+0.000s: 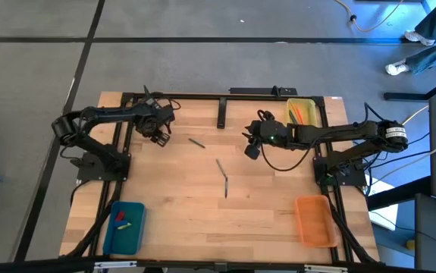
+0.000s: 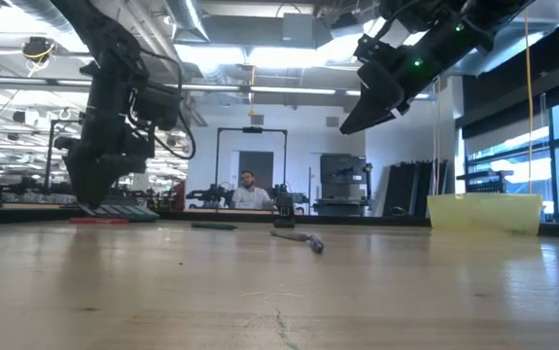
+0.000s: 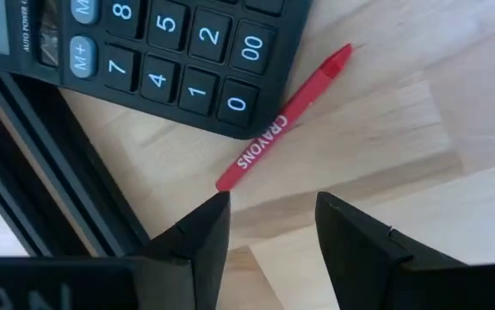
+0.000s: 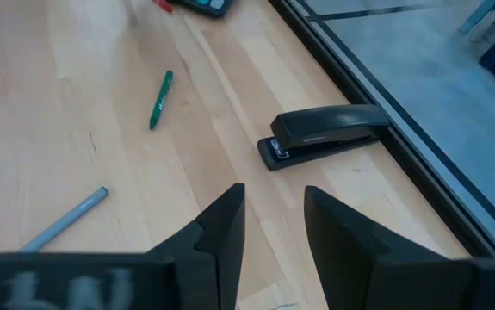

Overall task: Sort crayons/erasers/pens/pencils in bins
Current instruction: Put the red crayon into the orange bin

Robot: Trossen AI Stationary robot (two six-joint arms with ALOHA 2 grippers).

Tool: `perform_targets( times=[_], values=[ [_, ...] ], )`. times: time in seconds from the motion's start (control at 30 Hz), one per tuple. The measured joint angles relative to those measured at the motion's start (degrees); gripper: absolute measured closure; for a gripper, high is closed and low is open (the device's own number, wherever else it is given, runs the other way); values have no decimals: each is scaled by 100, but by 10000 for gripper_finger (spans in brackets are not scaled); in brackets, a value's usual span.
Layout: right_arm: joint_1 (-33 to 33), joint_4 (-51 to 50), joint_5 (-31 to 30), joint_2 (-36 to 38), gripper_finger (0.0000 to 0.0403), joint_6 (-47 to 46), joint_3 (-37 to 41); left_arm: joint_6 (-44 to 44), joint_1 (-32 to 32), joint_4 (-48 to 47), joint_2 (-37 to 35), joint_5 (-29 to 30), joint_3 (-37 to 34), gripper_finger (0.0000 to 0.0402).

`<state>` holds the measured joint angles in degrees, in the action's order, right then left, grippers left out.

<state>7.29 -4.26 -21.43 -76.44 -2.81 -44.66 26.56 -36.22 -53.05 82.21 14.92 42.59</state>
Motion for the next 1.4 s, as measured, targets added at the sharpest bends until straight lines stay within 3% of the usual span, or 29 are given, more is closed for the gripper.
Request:
perform_targets(
  times=[0.4, 0.67, 0.83, 1.1, 1.27, 1.4],
  values=[
    [0, -60, 4, 0, 279, 7, 0, -326, -648, 305, 799, -270, 32, 237],
    [0, -212, 50, 0, 279, 50, 2, -786, -653, 410, 880, -535, 22, 244],
    [0, -209, 89, 0, 279, 50, 2, -781, -452, 463, 887, -648, 15, 274],
    [-11, -324, 857, 0, 279, -79, 2, -772, -306, 478, 899, -657, 11, 334],
    [-141, -809, 1256, 0, 279, -360, 2, -1070, -299, 468, 903, -671, 11, 371],
    [-288, -1264, 1224, 0, 279, -521, 2, -1186, -293, 450, 897, -625, 11, 393]
  ],
)
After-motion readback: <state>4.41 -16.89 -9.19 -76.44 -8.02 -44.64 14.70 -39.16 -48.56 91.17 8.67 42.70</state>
